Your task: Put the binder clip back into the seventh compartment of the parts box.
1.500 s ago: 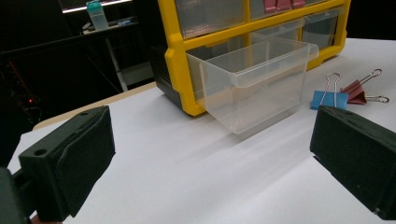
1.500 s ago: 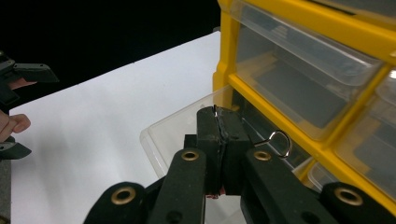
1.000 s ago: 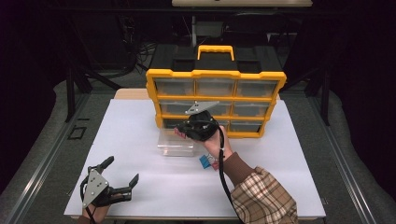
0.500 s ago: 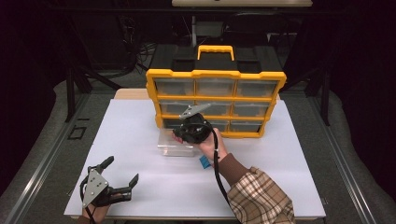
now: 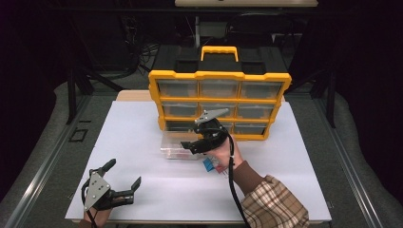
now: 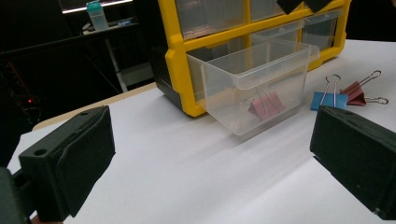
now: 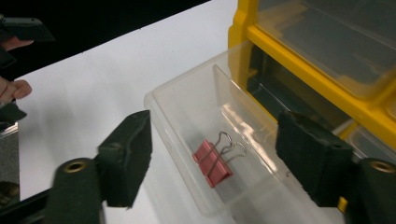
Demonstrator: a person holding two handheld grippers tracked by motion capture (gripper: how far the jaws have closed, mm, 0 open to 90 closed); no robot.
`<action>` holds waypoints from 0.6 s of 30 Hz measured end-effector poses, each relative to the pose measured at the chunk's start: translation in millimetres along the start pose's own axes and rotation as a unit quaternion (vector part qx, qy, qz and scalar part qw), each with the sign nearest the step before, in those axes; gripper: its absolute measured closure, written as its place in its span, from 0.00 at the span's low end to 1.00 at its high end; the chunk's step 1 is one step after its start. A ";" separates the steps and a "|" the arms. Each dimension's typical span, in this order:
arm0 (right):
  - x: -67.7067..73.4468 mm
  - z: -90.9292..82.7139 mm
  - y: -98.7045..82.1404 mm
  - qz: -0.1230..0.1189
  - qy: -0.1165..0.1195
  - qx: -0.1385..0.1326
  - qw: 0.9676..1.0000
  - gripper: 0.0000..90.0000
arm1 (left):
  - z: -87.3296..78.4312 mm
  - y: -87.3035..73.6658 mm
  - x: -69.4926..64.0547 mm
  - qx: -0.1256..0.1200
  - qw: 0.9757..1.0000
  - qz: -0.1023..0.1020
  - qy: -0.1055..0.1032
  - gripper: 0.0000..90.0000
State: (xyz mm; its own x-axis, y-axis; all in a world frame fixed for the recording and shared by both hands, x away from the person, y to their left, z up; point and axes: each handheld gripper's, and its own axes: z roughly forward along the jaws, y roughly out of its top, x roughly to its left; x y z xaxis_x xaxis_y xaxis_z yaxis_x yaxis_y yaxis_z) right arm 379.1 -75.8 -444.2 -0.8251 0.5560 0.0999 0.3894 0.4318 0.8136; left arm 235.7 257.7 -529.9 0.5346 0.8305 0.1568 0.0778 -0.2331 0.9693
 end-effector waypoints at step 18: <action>-5.6 -34.9 -44.9 0.015 -0.035 -0.010 0.999 0.02 | 0.7 -0.2 -0.3 0.001 1.000 0.000 -0.001 0.00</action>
State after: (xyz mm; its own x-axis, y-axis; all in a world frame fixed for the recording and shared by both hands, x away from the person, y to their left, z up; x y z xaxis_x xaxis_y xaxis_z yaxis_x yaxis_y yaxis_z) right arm 351.9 -123.1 -461.3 -0.7823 0.6171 0.0854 0.4049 0.3995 0.8225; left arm 236.1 257.1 -530.3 0.5366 0.8291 0.1568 0.0798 -0.2349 0.9687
